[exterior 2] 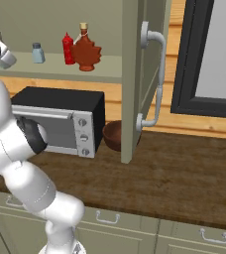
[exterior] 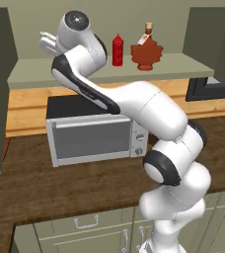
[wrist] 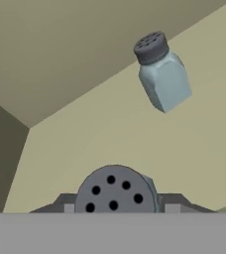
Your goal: Put the shaker and condiment bottle from the counter next to their counterparts in the cabinet.
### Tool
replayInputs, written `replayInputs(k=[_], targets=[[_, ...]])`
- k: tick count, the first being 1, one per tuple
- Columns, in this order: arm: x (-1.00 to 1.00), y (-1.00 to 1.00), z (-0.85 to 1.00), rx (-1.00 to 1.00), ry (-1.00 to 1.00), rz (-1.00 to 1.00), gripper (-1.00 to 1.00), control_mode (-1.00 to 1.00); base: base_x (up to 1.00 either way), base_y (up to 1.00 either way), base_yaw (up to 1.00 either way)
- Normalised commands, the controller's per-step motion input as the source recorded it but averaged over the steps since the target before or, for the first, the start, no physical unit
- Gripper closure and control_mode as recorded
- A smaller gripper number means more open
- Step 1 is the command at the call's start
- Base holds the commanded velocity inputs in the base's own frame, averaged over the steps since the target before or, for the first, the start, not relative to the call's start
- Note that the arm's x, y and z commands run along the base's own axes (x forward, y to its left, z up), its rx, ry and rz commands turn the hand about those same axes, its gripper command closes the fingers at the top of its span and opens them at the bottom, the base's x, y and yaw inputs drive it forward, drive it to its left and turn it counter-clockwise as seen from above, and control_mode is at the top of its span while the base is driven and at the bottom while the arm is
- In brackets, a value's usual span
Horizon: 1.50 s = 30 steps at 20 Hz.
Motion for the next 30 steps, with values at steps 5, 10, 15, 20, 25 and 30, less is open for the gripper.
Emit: replayInputs(k=[5,10,15,20,25,30], targets=[[0.71,0.01,-0.08,-0.05,0.0,0.0,1.0,-1.0,0.0,0.0,0.0],[0.58,0.09,-0.09,-0.07,0.0,0.0,1.0,-1.0,0.0,0.0,0.0],[0.38,0.16,-0.21,-0.08,0.0,0.0,1.0,-1.0,0.0,0.0,0.0],[0.36,0.16,-0.28,-0.08,0.0,0.0,1.0,-1.0,0.0,0.0,0.0],[0.37,0.06,-0.44,-0.07,0.0,0.0,1.0,-1.0,0.0,0.0,0.0],[0.43,0.0,-0.32,-0.03,0.0,0.0,1.0,-1.0,0.0,0.0,0.0]])
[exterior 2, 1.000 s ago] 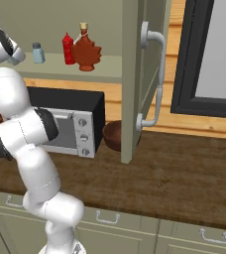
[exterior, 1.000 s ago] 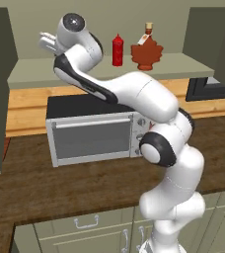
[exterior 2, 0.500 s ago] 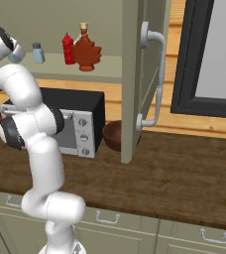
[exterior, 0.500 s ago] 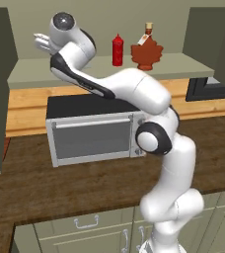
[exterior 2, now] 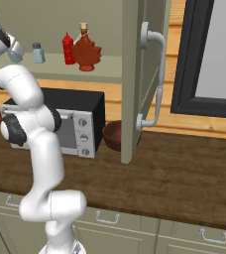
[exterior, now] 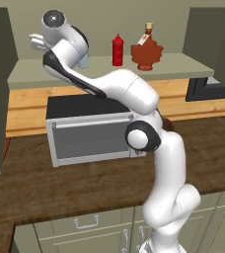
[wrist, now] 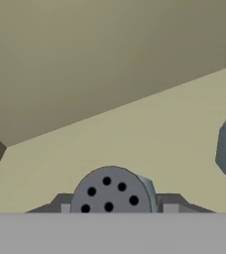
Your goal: Put the shaker and condiment bottle from the counter next to their counterparts in the cabinet.
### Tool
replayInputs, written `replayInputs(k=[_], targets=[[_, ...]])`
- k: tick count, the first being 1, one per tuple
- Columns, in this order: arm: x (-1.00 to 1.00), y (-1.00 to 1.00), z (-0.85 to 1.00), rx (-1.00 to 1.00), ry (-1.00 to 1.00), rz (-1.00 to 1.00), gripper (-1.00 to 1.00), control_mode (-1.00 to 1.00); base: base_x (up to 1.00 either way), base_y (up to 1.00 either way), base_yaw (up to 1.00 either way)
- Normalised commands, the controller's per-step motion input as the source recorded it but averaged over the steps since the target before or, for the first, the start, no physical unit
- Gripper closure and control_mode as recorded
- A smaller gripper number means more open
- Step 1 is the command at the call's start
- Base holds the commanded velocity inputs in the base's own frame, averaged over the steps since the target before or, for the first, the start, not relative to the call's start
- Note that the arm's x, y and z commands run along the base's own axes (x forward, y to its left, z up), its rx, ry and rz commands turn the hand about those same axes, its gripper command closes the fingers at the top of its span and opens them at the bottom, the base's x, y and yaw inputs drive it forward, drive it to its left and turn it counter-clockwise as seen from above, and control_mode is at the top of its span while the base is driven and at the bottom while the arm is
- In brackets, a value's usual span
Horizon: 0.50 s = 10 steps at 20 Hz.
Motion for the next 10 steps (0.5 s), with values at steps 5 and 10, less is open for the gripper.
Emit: replayInputs(k=[5,10], targets=[[0.3,0.0,-0.32,-0.01,0.0,0.0,-1.0,-1.0,0.0,0.0,0.0],[0.26,0.0,-0.18,0.0,0.0,0.0,-1.0,-1.0,0.0,0.0,0.0]])
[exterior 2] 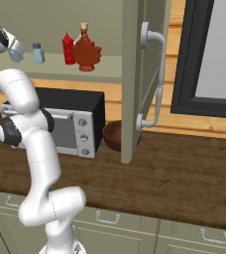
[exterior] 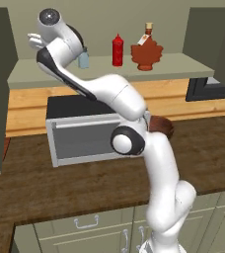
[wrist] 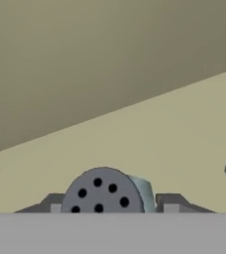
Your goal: Put the shaker and condiment bottle from the counter next to their counterparts in the cabinet.
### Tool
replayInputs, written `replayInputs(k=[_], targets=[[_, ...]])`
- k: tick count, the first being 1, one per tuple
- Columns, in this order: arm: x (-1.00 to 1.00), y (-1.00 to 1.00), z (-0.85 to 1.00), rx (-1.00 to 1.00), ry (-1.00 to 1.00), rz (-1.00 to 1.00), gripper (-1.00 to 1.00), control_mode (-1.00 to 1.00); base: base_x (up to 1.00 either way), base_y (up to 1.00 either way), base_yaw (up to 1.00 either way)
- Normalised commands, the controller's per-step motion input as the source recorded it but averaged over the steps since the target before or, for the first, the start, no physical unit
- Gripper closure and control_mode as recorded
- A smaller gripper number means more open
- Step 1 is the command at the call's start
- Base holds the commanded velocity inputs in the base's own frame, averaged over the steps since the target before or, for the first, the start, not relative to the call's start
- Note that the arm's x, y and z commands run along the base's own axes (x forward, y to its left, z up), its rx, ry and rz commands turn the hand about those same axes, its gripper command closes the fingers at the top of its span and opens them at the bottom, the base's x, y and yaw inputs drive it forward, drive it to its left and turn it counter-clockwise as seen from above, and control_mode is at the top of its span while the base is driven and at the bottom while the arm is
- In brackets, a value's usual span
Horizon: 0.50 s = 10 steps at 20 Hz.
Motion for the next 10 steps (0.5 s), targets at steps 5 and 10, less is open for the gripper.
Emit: replayInputs(k=[5,10], targets=[[0.24,0.0,-0.03,0.0,0.0,0.0,-1.0,-1.0,0.0,0.0,0.0],[0.19,0.0,0.0,0.0,0.0,0.0,-1.0,-1.0,0.0,0.0,0.0]])
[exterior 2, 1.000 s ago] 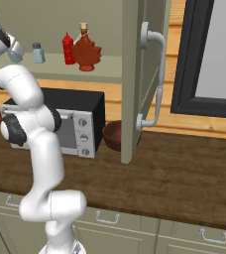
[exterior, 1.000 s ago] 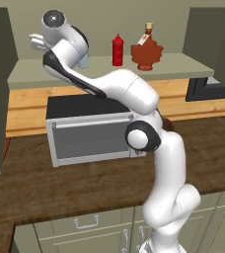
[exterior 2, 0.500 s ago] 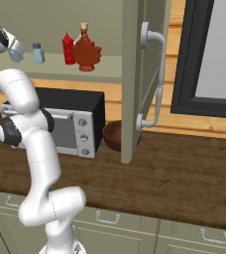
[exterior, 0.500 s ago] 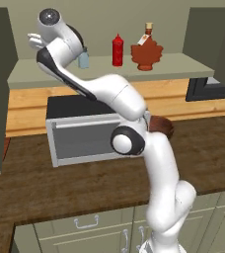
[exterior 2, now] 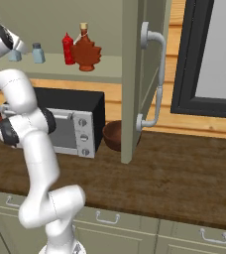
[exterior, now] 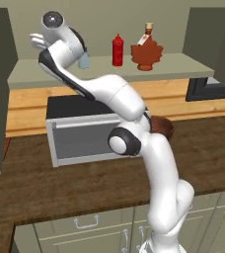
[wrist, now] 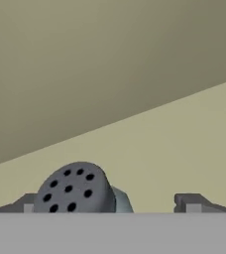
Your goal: Put the shaker and condiment bottle from the counter next to their counterparts in the cabinet.
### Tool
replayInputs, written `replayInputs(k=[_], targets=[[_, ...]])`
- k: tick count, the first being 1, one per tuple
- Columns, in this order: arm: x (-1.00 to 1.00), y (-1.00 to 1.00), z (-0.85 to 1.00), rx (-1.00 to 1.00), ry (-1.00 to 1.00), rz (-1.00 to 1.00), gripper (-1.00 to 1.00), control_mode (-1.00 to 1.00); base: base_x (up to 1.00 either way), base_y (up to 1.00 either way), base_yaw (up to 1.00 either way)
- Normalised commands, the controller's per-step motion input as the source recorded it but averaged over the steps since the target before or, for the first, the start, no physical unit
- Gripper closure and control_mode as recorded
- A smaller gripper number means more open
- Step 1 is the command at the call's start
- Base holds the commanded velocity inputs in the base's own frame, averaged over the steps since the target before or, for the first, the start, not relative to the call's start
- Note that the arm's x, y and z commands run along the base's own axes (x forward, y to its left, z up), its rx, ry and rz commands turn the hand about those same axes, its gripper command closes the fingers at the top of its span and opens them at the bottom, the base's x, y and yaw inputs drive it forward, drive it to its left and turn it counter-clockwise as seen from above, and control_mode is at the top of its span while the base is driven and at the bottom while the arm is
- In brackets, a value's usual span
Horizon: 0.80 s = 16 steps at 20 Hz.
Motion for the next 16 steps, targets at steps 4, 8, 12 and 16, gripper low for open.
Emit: replayInputs(k=[4,8,12,16], targets=[[0.02,0.0,0.21,0.06,0.0,0.0,-1.0,-1.0,0.0,0.0,0.0],[0.0,0.0,0.34,0.09,0.0,0.0,-1.0,-1.0,0.0,0.0,0.0],[0.0,0.0,0.39,0.09,0.0,0.0,-1.0,-1.0,0.0,0.0,0.0],[-0.06,0.0,0.33,0.09,0.0,0.0,-1.0,-1.0,0.0,0.0,0.0]])
